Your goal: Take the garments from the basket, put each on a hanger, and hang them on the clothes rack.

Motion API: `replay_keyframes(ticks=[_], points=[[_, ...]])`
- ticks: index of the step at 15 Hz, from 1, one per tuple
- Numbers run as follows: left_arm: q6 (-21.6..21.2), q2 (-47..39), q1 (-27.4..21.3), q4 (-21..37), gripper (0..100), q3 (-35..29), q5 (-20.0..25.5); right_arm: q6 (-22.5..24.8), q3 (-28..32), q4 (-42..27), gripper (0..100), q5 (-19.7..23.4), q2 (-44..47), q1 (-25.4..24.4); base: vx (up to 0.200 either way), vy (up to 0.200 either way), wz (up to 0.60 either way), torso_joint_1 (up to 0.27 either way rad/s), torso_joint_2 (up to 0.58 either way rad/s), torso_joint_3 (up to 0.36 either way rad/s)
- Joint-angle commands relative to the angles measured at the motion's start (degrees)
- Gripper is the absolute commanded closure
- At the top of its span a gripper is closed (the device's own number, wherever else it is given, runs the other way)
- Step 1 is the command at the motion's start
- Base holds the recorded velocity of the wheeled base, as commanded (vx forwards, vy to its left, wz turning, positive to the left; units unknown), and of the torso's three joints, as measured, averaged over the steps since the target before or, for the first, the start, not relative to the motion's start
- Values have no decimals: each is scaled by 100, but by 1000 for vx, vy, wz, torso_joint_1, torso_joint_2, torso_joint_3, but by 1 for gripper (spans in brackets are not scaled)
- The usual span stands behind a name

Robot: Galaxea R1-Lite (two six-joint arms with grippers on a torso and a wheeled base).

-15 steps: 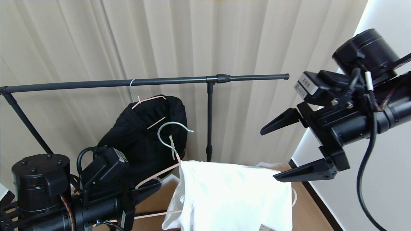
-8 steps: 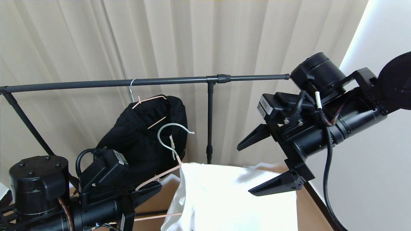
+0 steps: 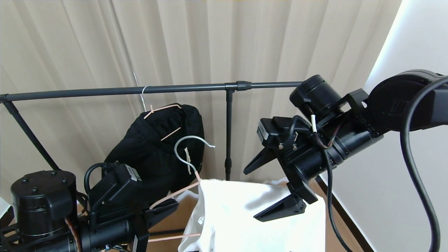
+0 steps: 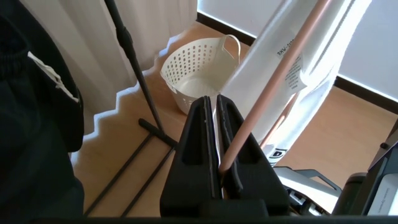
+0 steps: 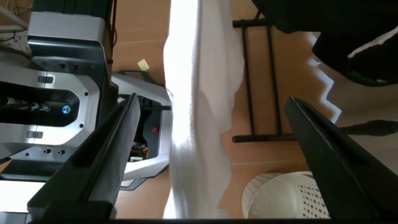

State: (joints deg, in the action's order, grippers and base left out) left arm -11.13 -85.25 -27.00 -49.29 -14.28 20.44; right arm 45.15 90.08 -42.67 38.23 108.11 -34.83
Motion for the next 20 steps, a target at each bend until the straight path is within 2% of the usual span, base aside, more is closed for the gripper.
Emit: replay_keyframes(ticks=[1,20], points=[[6,-9,-42,-2,100,4,3,2,45,-5,0,0,158,-15,0,0,0,0,0,0],[32,-9,-121,-20,100,-14,3,-7,107,-5,0,0,176,-42,0,0,0,0,0,0]])
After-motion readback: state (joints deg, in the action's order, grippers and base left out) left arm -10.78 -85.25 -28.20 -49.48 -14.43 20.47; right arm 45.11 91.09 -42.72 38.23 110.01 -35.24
